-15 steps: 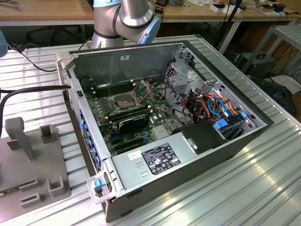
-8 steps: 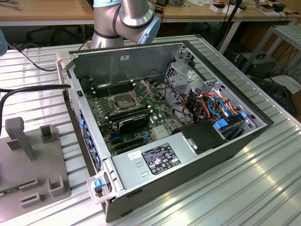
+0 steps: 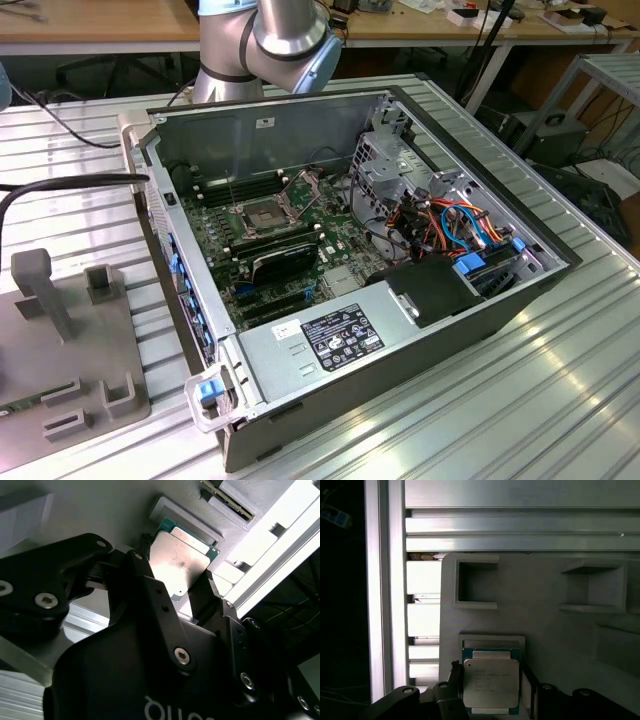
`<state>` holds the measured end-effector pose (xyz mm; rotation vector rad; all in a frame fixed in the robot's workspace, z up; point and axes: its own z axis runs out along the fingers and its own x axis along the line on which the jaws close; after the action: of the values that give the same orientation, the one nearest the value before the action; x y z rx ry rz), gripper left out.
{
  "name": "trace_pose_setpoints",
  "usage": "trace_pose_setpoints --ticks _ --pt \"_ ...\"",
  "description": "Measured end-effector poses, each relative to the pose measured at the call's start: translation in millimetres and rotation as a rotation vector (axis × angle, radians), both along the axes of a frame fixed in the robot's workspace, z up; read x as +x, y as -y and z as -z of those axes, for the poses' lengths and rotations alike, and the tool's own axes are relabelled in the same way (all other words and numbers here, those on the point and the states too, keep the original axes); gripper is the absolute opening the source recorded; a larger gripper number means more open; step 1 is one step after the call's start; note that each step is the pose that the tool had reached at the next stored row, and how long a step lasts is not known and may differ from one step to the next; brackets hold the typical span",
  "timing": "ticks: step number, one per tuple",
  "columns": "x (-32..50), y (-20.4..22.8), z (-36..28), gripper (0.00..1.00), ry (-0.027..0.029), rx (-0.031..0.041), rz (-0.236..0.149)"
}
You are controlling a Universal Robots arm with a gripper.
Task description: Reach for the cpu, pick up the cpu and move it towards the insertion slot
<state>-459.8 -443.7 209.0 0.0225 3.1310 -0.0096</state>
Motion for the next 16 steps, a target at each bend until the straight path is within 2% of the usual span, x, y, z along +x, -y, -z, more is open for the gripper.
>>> trace_pose_setpoints --ticks 4,11,16 --pt "0.0 0.0 -6.0 0.55 0.0028 0.0000 0.000" --pt "0.0 0.0 -10.7 0.55 0.0054 0.0000 0.001" --pt "0.0 0.0 -18.0 0.55 0.0076 0.0000 0.001"
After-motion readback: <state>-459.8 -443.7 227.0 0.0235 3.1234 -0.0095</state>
